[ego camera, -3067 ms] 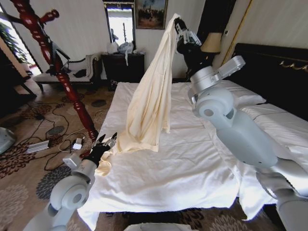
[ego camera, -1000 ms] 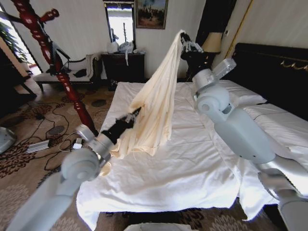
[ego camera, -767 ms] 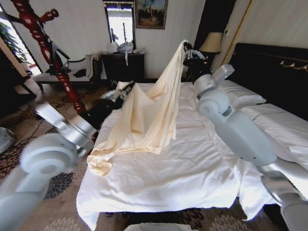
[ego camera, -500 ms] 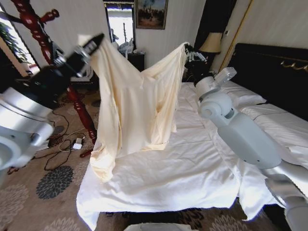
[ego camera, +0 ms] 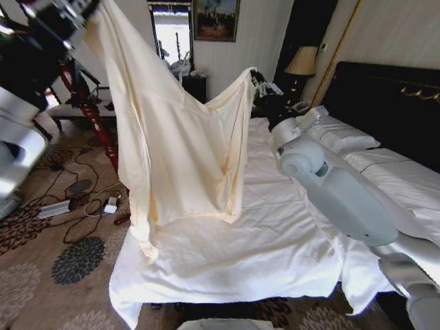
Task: Pick up the clothes from the bed and hang them on the clothes hanger.
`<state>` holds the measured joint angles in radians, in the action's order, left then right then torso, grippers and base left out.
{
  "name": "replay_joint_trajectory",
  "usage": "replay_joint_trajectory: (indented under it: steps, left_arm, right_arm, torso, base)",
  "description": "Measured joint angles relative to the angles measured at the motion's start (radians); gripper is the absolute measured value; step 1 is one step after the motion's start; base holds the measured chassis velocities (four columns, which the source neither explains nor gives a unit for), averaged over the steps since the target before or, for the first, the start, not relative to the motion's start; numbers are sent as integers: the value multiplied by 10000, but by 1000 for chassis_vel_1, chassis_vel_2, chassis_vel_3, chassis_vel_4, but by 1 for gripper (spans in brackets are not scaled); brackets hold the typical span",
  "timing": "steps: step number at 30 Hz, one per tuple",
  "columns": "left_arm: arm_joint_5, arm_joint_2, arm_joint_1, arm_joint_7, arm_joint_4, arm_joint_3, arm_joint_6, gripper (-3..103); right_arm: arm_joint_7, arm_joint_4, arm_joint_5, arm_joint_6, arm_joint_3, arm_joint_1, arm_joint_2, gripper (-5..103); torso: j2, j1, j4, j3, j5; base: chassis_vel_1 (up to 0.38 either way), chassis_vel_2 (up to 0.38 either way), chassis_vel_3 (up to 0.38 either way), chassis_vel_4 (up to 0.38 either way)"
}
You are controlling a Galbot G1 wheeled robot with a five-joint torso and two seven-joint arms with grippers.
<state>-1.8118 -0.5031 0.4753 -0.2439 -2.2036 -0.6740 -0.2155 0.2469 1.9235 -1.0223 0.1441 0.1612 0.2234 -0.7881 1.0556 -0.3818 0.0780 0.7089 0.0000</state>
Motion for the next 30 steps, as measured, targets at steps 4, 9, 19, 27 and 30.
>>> replay_joint_trajectory:
  steps: [4,9,19,27,30]
  left_arm:
    - [966,-264,834,170,1053,14,-45,0]
    - [1624,-1013,1498,103,1714,95,-37,0]
    - [1958,-2068,4255,-1073,111,353,-194,0]
    - [2350,-4009,6218,-1763,190,500,-282,0]
    - [2806,-4761,6591,-1988,722,707,-389,0]
  right_arm:
    - [-286,215,142,186,128,543,9,0]
    - [-318,280,214,244,128,708,-145,0]
    - [-326,751,-95,353,-48,356,-63,0]
    - [-323,1154,50,303,85,1000,-47,0]
    - [-324,1183,296,248,309,1460,-122,0]
  torso:
    - [0,0,-2,0,-2]
    - [-1,-2,-3,2,-2]
    - [-1,-1,-2,0,1]
    - [-1,-1,-2,-1,-1]
    - [-1,0,-1,0,1]
  base:
    - [0,0,0,0]
    - [0,0,0,0]
    - [0,0,0,0]
    - [0,0,0,0]
    - [0,0,0,0]
